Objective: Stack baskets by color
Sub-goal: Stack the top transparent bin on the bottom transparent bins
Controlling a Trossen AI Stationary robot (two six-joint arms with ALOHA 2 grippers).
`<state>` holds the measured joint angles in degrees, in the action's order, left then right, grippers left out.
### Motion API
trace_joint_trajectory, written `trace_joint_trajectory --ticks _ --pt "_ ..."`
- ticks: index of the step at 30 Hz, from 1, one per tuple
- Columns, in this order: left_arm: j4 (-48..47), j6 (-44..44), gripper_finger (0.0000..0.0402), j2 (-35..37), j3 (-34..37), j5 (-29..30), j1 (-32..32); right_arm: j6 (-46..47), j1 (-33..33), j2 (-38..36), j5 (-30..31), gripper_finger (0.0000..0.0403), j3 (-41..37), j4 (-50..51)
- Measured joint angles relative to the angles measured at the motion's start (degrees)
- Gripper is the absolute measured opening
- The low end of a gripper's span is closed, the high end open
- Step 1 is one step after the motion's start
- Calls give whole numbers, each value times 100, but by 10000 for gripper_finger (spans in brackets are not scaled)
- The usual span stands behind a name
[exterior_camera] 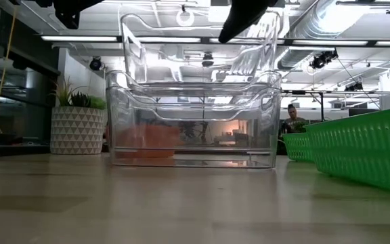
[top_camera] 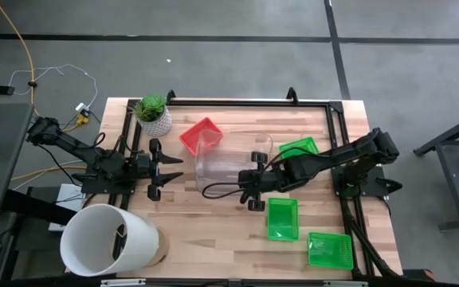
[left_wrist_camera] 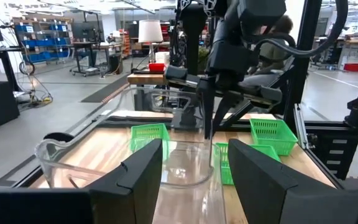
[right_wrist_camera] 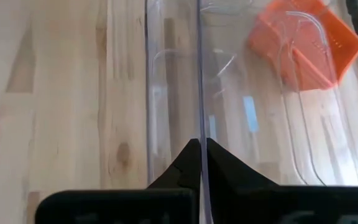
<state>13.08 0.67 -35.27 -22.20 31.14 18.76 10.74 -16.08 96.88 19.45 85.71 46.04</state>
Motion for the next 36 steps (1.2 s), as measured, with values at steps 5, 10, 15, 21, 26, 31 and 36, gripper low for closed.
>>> trace_joint_trajectory --ticks 5,10,15,21,26,31,36 --pt "2 0 172 0 0 90 0 88 0 12 -108 0 0 -158" --pt "2 0 172 0 0 103 0 84 7 151 -498 0 0 -316" --pt "4 0 172 2 0 103 0 -27 -43 264 -749 0 0 -259" --pt "2 0 172 0 0 105 0 -67 -59 237 -876 0 80 -193" --pt "2 0 172 0 0 105 0 -67 -44 232 -891 0 68 -142" --pt "2 0 172 0 0 105 0 -30 -36 232 -840 1 63 -123" --pt "2 0 172 0 0 127 0 246 45 232 -744 38 63 -20"
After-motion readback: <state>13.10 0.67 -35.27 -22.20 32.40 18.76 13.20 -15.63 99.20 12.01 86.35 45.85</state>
